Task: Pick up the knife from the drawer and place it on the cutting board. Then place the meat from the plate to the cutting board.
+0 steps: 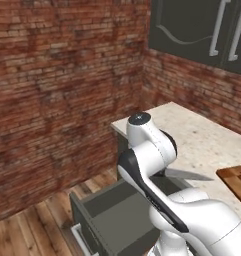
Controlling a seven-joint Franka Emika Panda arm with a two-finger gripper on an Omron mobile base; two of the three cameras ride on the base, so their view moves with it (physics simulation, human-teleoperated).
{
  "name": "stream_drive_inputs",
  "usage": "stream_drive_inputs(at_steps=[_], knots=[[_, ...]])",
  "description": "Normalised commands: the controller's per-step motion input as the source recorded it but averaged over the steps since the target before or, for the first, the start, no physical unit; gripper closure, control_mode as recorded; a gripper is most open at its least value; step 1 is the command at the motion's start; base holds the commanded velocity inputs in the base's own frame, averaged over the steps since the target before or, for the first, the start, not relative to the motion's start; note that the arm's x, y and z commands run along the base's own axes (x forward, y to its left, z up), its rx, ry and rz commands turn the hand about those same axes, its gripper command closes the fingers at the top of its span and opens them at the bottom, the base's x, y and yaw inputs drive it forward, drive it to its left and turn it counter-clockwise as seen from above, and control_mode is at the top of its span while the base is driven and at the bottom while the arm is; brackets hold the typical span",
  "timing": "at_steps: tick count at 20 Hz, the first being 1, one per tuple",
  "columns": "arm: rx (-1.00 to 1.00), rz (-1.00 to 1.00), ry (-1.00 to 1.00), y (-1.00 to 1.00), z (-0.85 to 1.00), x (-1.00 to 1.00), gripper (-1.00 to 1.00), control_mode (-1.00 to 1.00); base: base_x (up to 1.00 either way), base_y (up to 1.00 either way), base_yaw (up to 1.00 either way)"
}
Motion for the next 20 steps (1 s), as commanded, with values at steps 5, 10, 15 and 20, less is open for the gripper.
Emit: stream_drive_inputs(at_steps=[5,10,15,20], knots=[[0.00,0.00,0.00,0.00,0.00,0.00,1.00,1.00,-0.76,-0.92,-0.43],[0.00,0.00,0.00,0.00,0.00,0.00,1.00,1.00,-1.00,-0.98,-0.30],[0.00,0.00,0.00,0.00,0.00,0.00,1.00,1.00,-1.00,-0.12,-0.16],[0.00,0.00,0.00,0.00,0.00,0.00,1.00,1.00,-1.00,-0.15,-0.13]])
